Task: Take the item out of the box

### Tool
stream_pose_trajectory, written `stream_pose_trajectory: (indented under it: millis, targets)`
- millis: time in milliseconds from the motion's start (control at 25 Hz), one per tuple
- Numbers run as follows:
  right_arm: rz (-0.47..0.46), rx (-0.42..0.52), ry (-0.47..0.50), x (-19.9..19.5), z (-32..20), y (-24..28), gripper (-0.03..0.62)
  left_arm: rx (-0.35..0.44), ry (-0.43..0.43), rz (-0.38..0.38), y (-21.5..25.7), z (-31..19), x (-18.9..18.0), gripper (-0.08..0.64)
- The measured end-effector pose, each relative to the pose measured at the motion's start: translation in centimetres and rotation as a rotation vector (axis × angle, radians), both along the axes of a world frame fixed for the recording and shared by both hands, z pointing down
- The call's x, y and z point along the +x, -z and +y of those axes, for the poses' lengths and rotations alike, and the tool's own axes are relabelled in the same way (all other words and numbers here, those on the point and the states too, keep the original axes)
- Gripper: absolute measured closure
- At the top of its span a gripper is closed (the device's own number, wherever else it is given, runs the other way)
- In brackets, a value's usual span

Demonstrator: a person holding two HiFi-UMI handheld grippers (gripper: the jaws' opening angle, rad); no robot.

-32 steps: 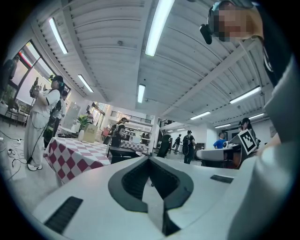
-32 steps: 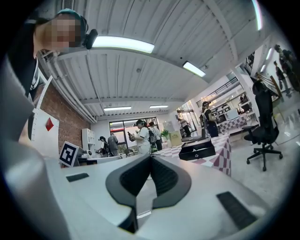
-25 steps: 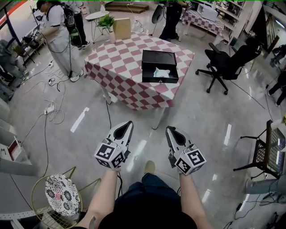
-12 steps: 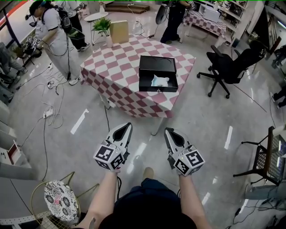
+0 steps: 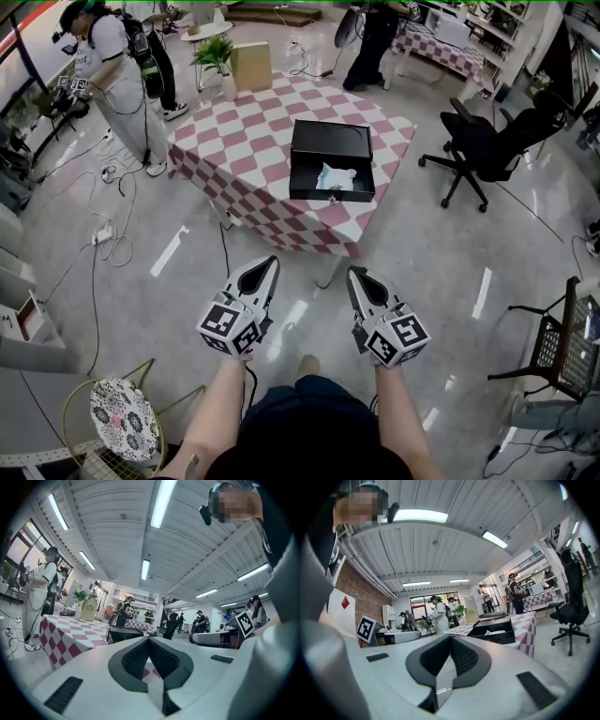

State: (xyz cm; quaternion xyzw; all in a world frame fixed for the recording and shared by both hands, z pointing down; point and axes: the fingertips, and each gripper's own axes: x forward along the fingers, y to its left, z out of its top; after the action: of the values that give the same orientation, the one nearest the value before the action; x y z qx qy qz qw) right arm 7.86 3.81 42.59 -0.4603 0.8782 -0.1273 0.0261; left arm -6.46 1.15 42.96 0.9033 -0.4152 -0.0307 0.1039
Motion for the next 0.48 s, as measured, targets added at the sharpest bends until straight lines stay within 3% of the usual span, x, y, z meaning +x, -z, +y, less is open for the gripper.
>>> stream_pose_trajectory:
  millis: [480]
  targets:
    - [-0.005, -0.010, 0.036, 0.3, -1.5, -0.8, 0.586, -0.010, 0.017, -0.018, -0.9, -0.9, 0.7, 0.558]
